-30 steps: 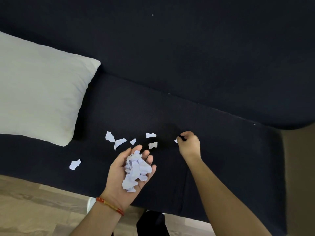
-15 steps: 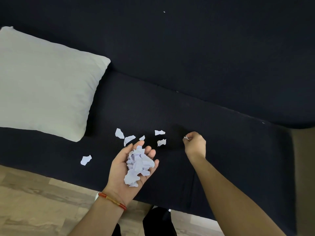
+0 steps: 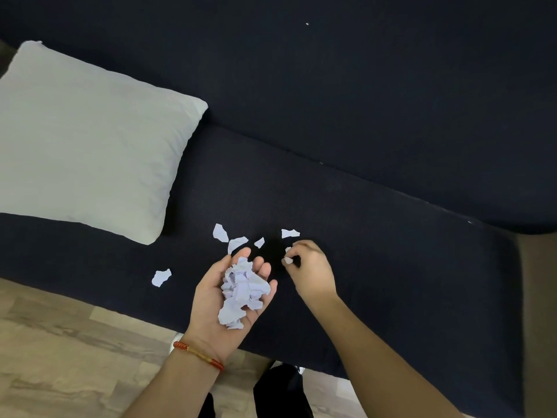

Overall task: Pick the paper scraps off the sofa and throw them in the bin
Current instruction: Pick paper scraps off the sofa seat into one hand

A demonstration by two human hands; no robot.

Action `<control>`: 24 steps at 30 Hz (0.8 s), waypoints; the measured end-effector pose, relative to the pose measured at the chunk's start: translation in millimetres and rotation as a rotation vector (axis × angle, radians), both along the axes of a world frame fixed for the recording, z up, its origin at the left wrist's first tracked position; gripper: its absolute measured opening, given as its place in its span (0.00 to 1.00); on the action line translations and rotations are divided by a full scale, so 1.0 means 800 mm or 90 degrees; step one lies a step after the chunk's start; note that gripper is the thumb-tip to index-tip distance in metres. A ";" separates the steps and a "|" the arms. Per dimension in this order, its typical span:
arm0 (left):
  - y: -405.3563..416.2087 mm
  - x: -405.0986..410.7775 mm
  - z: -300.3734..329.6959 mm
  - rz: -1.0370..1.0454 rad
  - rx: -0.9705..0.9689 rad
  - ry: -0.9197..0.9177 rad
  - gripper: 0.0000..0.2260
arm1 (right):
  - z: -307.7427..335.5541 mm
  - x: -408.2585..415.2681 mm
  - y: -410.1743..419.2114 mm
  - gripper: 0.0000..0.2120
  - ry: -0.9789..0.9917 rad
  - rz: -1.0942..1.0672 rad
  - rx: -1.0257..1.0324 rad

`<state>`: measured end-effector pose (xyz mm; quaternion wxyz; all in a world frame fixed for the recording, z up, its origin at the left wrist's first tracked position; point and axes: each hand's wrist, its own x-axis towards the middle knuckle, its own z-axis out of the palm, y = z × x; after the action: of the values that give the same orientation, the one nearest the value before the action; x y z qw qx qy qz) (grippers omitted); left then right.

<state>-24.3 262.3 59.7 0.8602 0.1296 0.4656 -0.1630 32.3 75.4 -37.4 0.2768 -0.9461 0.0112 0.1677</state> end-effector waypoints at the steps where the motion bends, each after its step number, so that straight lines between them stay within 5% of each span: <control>1: 0.002 -0.001 0.000 0.000 0.002 -0.002 0.16 | -0.003 -0.001 0.004 0.02 0.000 0.000 -0.015; 8: 0.012 -0.006 -0.006 0.010 -0.005 0.000 0.18 | -0.005 0.003 0.011 0.07 0.055 -0.010 -0.112; 14: 0.011 -0.004 0.005 0.071 0.047 0.023 0.20 | 0.077 -0.005 0.022 0.05 0.051 -0.242 0.155; 19: 0.011 0.008 0.058 0.109 0.031 0.043 0.22 | 0.223 -0.026 0.065 0.06 0.023 -0.245 0.311; 24: 0.017 0.027 0.126 0.148 0.032 0.000 0.12 | 0.333 -0.041 0.111 0.07 0.118 -0.190 0.421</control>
<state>-2.8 276.2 160.3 0.8696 0.0965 0.4815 -0.0507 -0.7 164.1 229.3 0.5865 -0.7744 0.1193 0.2051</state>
